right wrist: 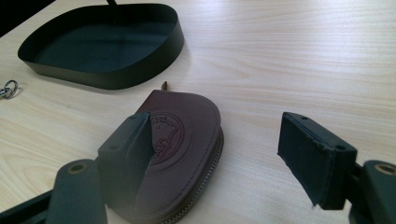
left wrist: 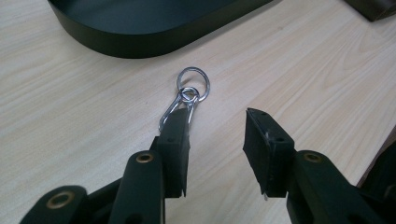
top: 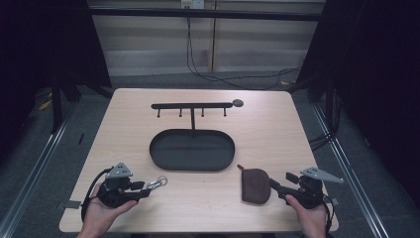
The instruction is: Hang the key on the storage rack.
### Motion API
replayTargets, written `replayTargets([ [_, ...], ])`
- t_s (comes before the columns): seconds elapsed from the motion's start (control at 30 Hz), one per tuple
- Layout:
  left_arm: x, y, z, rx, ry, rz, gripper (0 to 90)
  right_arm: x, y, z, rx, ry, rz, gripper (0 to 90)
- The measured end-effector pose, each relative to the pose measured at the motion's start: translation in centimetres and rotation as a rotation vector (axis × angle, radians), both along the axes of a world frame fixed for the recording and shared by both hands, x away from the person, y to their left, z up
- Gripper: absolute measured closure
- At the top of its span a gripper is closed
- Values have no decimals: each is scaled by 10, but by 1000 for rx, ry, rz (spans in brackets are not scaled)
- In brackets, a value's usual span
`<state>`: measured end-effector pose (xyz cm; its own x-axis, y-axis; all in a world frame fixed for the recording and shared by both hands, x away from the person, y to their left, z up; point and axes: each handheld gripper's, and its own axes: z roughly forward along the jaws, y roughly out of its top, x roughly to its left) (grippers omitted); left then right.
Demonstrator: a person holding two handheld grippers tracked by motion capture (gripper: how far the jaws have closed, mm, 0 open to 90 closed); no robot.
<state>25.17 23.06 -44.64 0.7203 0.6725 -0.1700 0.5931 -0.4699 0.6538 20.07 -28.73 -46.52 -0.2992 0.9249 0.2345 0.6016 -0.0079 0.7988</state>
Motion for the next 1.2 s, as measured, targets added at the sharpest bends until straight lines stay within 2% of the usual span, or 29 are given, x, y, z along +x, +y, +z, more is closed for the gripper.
replayTargets([
  [0.13, 6, -3, 5, 20, -6, -8, 605, 1, 0, -1, 2, 7, -1, 264],
  [0.2, 9, -5, 8, 16, -6, -15, 606, 1, 0, -1, 7, 8, 0, 265],
  [0.33, 15, -12, 12, 56, -13, -45, 630, 0, 0, 0, 5, 5, 7, 264],
  [0.43, 19, -16, 12, 88, -5, -59, 616, 0, 0, 0, 7, 7, 8, 264],
  [0.63, 29, -24, 7, 141, 21, -79, 579, 2, 1, -1, 5, 14, 9, 264],
  [0.7, 34, -27, 7, 178, 43, -88, 536, 2, 2, -2, -3, 24, 20, 259],
  [0.77, 37, -29, 8, 190, 51, -86, 503, 3, 3, -3, -5, 26, 26, 259],
  [0.9, 45, -32, 9, 220, 67, -98, 509, 3, 4, -3, -6, 29, 30, 259],
  [0.93, 47, -33, 10, 235, 83, -119, 530, 3, 4, -3, -5, 29, 30, 259],
  [1.0, 47, -36, 9, 254, 74, -123, 551, 3, 4, -3, -9, 29, 32, 259],
  [1.1, 50, -39, 6, 290, 86, -146, 569, 4, 4, -3, -8, 33, 36, 259],
  [1.2, 53, -43, 2, 305, 107, -154, 574, 4, 4, -4, -7, 37, 37, 258],
])
